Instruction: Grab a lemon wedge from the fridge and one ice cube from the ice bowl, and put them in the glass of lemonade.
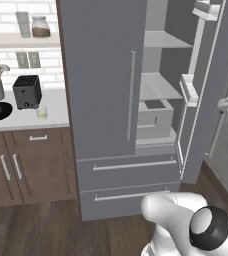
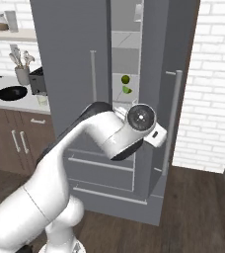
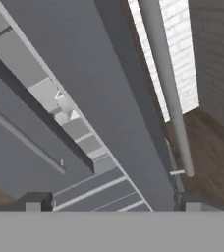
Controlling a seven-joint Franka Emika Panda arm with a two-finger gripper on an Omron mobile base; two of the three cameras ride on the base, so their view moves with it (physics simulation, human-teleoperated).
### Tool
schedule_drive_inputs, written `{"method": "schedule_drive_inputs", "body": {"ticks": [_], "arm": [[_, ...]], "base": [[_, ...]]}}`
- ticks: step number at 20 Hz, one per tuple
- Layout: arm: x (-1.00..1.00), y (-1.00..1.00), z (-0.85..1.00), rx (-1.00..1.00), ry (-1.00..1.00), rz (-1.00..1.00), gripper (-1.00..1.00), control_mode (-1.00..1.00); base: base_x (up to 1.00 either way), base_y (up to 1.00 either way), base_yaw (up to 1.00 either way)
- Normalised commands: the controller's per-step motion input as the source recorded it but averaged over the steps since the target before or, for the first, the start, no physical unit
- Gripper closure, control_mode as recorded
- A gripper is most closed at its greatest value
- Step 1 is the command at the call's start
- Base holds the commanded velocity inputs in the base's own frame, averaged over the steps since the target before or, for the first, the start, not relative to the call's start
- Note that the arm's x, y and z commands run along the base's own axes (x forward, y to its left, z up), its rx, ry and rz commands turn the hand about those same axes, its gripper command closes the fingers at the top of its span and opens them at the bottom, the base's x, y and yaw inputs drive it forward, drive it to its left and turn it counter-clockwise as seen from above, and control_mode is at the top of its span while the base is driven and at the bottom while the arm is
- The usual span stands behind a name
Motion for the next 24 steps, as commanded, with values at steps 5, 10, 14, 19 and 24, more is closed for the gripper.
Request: {"method": "schedule_drive_inputs", "body": {"ticks": [5, 10, 14, 19, 24], "arm": [[-0.02, 1.00, 0.29, -0.35, 0.01, 0.00, -1.00, -1.00], [0.30, 0.96, 0.09, -0.39, 0.02, -0.09, -1.00, -1.00], [0.90, 0.46, 0.00, -0.49, 0.34, -0.06, -1.00, -1.00], [0.99, 0.06, 0.03, -0.56, 0.53, 0.00, -1.00, -1.00], [0.50, -0.10, -0.07, -0.43, 0.38, -0.06, -1.00, -1.00]], "base": [[0.00, 0.00, 0.00], [0.00, 0.00, 0.00], [0.00, 0.00, 0.00], [0.00, 0.00, 0.00], [0.00, 0.00, 0.00]]}}
